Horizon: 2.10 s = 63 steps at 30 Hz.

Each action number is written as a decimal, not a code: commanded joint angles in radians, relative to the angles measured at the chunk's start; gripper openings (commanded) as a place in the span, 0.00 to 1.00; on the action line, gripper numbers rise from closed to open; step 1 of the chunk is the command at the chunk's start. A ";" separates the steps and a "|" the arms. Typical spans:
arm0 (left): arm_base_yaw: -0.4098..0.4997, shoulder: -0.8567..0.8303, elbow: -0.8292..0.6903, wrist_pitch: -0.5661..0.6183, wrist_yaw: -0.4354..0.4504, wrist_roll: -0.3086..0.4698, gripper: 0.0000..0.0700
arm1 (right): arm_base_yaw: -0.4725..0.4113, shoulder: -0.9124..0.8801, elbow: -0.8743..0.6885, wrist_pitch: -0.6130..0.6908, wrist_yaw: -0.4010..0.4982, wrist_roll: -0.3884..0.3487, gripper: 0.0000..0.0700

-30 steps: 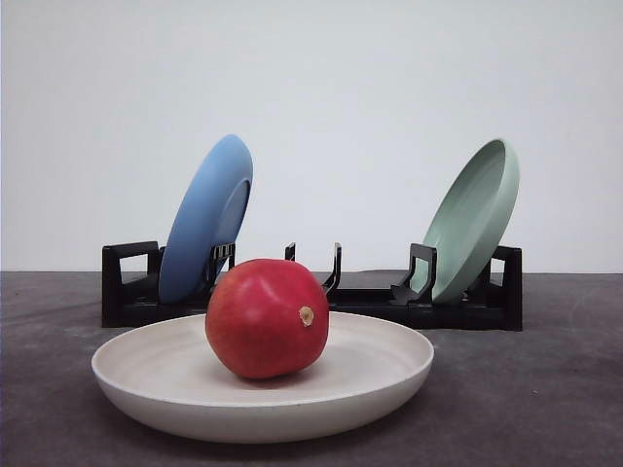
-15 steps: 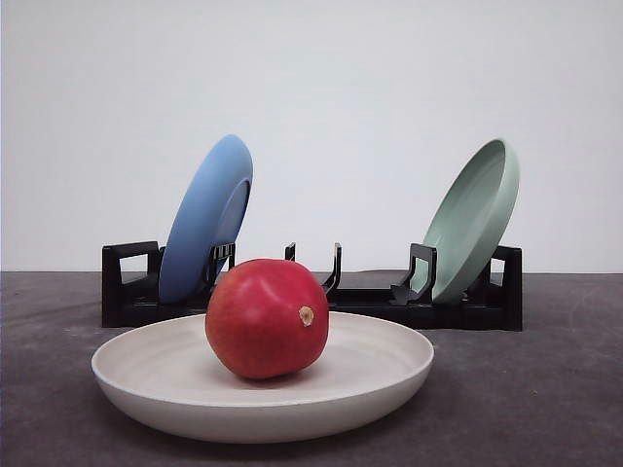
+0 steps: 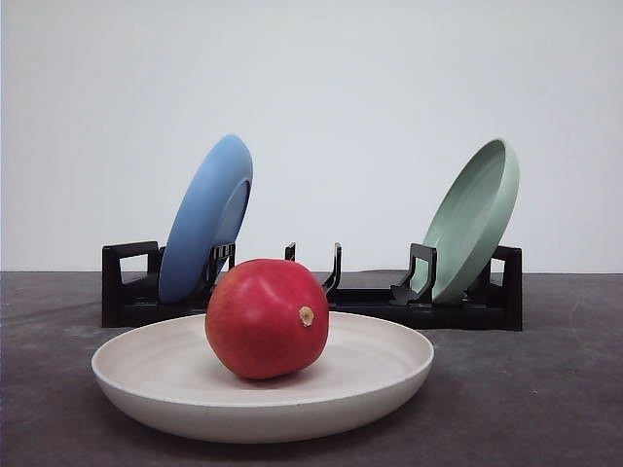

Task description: Place pomegranate in white plate

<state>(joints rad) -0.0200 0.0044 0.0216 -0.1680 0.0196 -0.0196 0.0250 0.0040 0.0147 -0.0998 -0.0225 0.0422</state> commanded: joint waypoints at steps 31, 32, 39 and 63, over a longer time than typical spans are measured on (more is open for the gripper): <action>0.000 -0.001 -0.010 0.011 -0.005 -0.008 0.03 | 0.001 0.000 -0.004 0.011 0.001 0.002 0.02; 0.000 -0.001 -0.010 0.011 -0.005 -0.008 0.03 | 0.001 0.000 -0.004 0.011 0.001 0.002 0.02; 0.000 -0.001 -0.010 0.011 -0.005 -0.008 0.03 | 0.001 0.000 -0.004 0.011 0.001 0.002 0.02; 0.000 -0.001 -0.010 0.011 -0.005 -0.008 0.03 | 0.001 0.000 -0.004 0.011 0.001 0.002 0.02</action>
<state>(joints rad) -0.0200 0.0044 0.0216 -0.1680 0.0196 -0.0197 0.0253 0.0043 0.0147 -0.0994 -0.0227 0.0422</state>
